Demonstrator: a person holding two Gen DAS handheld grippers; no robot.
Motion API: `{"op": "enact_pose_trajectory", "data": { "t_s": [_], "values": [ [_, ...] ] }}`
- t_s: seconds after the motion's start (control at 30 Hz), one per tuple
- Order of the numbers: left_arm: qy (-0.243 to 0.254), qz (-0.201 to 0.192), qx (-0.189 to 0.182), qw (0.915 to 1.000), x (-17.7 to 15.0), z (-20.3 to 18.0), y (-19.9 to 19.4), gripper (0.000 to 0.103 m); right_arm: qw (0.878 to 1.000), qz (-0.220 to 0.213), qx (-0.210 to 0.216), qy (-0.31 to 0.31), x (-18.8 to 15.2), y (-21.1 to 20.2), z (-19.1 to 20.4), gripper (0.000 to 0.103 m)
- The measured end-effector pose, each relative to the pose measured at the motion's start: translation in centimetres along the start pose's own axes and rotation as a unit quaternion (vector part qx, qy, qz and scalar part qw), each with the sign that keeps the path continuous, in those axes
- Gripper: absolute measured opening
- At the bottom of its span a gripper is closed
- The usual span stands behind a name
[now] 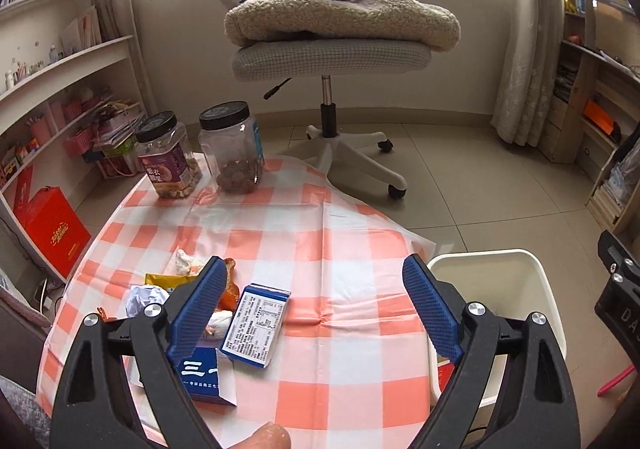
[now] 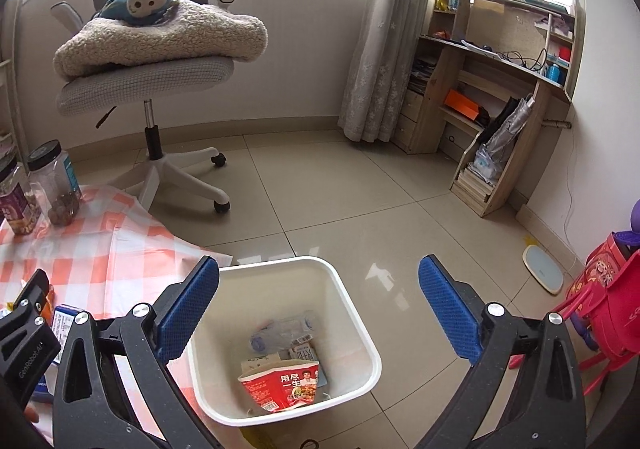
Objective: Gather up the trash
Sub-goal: 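Drop the plastic bottle into the wastebasket by opening the left gripper, then move both grippers back over the remaining trash on the table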
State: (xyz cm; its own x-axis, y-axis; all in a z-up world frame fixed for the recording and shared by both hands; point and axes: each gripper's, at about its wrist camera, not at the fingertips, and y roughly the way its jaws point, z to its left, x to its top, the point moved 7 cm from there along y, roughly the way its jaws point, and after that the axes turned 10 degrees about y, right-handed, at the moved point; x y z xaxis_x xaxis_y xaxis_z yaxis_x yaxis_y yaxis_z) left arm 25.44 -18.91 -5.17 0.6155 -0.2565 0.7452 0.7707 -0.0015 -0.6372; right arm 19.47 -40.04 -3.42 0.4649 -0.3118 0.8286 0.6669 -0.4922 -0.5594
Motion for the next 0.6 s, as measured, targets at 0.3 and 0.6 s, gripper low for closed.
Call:
{"op": "enact_pose_trajectory", "data": {
  "t_s": [0.3,0.6],
  "values": [
    [-0.039,0.038,0.023,0.9982,-1.6,6.1,0.2,0.088,0.998,0.005,0.052,-0.038,-1.4,-2.1,7.3,0.096],
    [-0.069,0.070,0.053,0.9938,-3.6,12.4,0.5,0.088,0.994,0.015,0.090,-0.064,-3.0,-3.6,13.9,0.096]
  ]
}}
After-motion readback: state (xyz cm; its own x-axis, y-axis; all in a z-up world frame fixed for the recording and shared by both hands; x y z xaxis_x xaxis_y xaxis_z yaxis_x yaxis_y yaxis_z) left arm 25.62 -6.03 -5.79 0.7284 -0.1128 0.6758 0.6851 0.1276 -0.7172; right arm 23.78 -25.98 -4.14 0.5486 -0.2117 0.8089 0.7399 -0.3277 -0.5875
